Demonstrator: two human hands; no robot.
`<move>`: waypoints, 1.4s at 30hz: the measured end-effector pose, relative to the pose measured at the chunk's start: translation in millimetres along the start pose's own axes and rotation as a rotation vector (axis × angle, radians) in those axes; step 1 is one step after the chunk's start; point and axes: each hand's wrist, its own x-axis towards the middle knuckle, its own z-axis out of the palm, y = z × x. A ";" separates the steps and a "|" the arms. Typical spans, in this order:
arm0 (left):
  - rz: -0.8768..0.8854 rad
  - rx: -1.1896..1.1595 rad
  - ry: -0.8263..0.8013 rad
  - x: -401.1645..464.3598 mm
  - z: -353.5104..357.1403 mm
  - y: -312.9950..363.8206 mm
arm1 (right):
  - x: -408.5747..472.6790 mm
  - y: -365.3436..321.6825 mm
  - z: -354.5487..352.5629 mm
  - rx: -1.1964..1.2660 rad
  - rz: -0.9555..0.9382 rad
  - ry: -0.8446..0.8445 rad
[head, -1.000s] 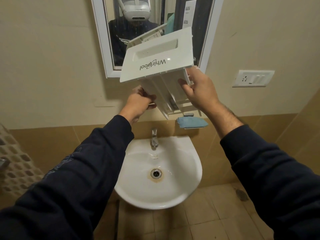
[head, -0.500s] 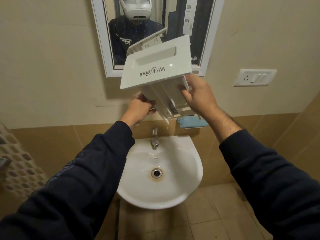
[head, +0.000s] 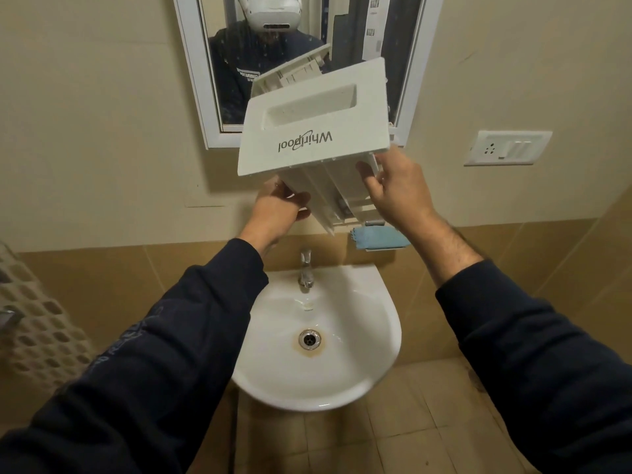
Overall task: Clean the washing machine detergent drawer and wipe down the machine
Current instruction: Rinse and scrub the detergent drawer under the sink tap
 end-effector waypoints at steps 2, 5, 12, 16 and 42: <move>-0.027 0.011 -0.004 -0.6 0.2 -4.4 | -3.1 0.8 1.7 -0.003 0.013 -0.026; -0.061 0.009 -0.011 -4.6 2.9 -12.3 | -7.8 4.1 5.2 -0.027 0.021 -0.064; -0.080 0.031 -0.008 -1.8 4.8 -15.0 | -8.7 7.2 5.5 -0.032 0.022 -0.056; -0.092 0.033 0.014 -0.8 6.6 -17.7 | -11.4 9.9 6.5 -0.030 0.034 -0.036; -0.301 -0.176 -0.060 -29.2 -25.4 -105.1 | 5.7 -2.5 68.2 -0.012 -0.086 -0.434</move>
